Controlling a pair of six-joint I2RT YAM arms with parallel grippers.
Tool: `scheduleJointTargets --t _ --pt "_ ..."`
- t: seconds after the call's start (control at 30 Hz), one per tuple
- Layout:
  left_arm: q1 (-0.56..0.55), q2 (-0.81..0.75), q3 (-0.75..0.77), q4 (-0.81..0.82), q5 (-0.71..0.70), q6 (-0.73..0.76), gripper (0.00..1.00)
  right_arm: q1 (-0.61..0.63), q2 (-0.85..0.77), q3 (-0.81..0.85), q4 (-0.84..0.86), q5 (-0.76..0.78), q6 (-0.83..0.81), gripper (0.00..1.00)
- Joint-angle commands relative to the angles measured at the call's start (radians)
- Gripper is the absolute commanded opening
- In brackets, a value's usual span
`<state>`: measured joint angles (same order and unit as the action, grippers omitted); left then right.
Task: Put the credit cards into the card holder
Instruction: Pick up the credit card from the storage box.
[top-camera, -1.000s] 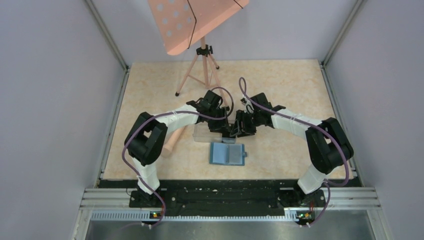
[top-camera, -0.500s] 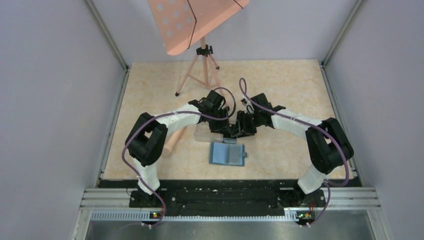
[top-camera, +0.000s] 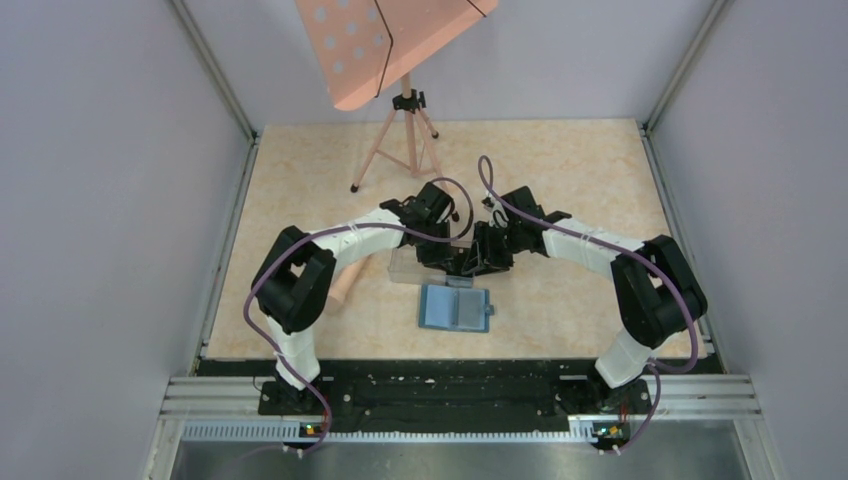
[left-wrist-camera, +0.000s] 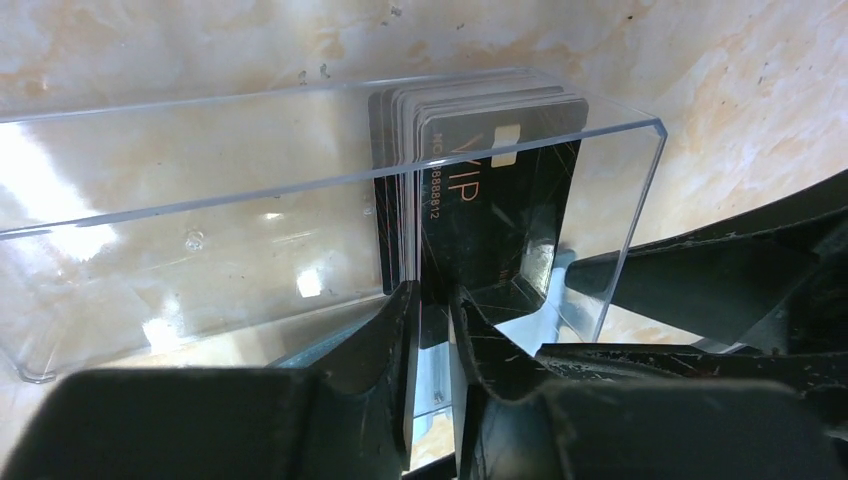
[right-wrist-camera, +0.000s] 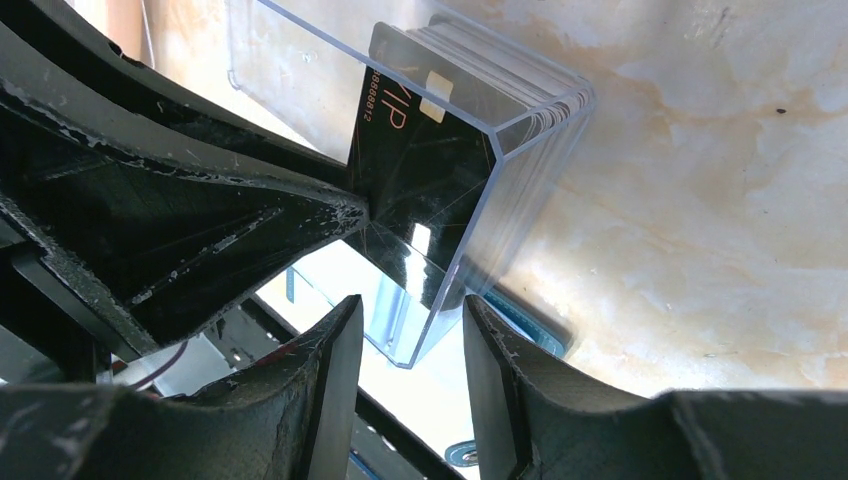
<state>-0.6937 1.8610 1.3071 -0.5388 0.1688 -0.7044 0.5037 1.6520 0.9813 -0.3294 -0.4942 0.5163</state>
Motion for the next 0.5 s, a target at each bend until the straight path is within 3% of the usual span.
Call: scheduleJointTargets --t 0.0,0.1,0.23,0.47 --pt "-0.003 -0.017 0.04 -0.003 -0.003 0.008 0.18 0.009 -0.024 0.0 0.031 -0.018 -0.012 0.41" --pt "-0.007 -0.017 0.046 -0.008 -0.007 0.013 0.14 0.009 -0.024 -0.001 0.03 -0.018 -0.013 0.41" --pt "-0.015 -0.012 0.067 -0.033 -0.017 0.026 0.16 0.01 -0.021 0.001 0.03 -0.02 -0.015 0.42" --pt "-0.031 -0.006 0.112 -0.081 -0.054 0.047 0.41 0.009 -0.018 0.008 0.024 -0.018 -0.019 0.42"
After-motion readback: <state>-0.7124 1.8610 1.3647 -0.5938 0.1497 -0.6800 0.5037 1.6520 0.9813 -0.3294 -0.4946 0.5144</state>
